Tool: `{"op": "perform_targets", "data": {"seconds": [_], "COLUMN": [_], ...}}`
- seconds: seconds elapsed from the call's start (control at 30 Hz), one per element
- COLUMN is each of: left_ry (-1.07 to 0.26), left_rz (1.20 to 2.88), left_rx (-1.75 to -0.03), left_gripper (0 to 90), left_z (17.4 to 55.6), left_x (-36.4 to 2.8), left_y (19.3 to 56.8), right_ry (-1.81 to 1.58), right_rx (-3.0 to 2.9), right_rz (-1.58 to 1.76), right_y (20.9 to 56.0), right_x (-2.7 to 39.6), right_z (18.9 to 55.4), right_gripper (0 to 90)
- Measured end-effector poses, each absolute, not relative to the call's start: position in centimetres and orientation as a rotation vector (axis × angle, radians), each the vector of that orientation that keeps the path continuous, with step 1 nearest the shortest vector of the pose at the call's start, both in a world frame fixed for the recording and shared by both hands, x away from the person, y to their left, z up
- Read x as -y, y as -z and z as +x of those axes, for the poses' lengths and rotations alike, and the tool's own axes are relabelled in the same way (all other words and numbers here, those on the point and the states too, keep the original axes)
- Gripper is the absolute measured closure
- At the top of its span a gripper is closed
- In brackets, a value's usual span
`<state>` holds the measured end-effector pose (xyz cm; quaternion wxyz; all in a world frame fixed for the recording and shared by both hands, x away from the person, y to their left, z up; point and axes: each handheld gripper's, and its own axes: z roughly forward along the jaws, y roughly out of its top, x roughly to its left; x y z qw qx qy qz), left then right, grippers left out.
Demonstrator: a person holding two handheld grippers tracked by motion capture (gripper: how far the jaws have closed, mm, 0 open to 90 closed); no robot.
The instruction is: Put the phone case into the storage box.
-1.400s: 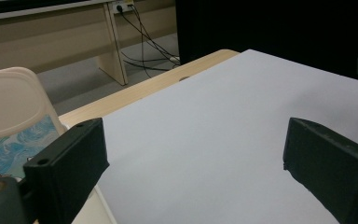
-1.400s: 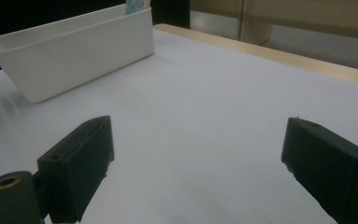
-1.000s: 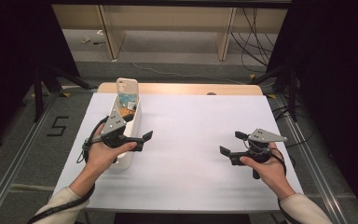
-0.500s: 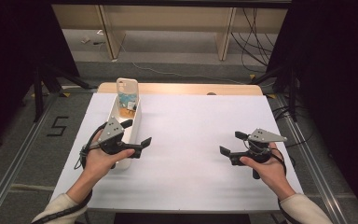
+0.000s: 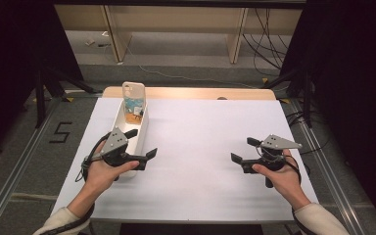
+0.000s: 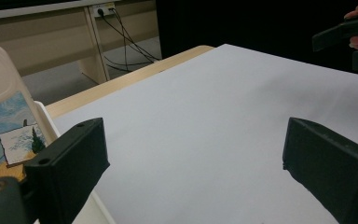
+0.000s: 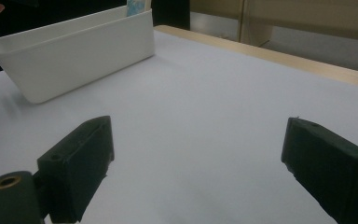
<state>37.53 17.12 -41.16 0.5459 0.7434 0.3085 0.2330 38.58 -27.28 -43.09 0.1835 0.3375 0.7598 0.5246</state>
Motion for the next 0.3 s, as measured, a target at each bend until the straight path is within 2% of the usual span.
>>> {"op": "perform_targets", "data": {"seconds": [0.3], "left_ry": [-0.549], "left_rz": [1.767], "left_rx": [-0.73], "left_gripper": [5.8], "left_z": [37.63], "left_x": [-17.12], "left_y": [41.18], "right_ry": [-1.479], "right_rx": [-2.139], "right_rz": [0.956], "right_y": [43.06], "right_x": [27.48], "right_z": [38.6], "right_gripper": [10.0]}}
